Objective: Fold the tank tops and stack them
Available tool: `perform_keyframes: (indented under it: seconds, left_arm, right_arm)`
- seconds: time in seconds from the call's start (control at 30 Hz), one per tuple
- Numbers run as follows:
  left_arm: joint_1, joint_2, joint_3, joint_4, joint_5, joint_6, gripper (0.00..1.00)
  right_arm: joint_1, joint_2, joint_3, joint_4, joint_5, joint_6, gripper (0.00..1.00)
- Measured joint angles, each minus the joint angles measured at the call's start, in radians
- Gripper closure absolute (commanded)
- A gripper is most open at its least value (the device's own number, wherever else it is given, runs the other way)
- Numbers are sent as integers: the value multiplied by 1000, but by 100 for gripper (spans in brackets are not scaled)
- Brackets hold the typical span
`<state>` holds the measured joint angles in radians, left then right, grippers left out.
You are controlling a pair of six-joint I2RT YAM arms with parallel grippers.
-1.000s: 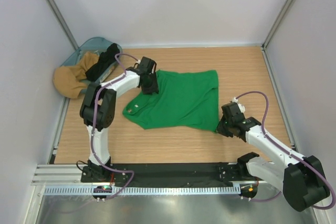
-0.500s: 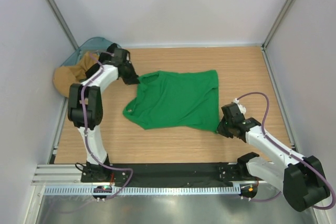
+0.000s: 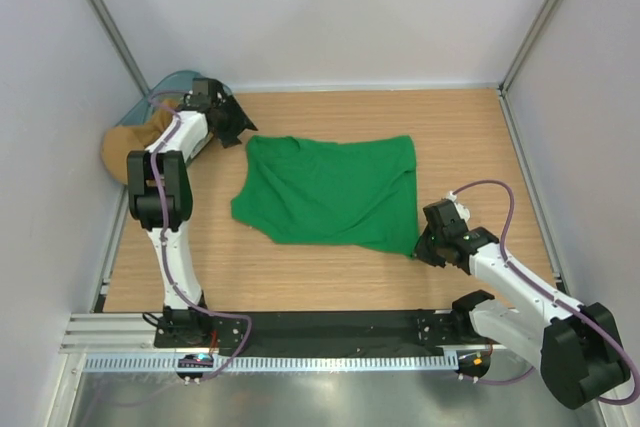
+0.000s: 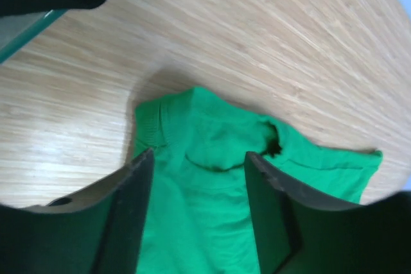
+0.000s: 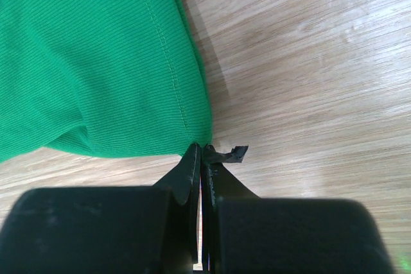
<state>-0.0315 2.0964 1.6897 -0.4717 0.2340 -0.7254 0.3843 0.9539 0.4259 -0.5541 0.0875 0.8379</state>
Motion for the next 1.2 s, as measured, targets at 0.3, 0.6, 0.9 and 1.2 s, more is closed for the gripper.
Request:
perform_keyframes:
  seconds: [0.3, 0.6, 0.9, 1.2]
  left_arm:
    - [-11, -62, -83, -23, -44, 28, 33]
    - [-185, -486, -430, -47, -183, 80, 27]
    - [-230, -827, -792, -44, -246, 68, 27]
    - [-237, -941, -1021, -20, -294, 29, 25]
  right_arm:
    - [0, 32, 1, -2, 4, 0, 96]
    - [0, 16, 45, -44, 74, 6, 63]
    - [0, 32, 137, -71, 161, -32, 55]
    - [0, 159, 220, -39, 185, -80, 55]
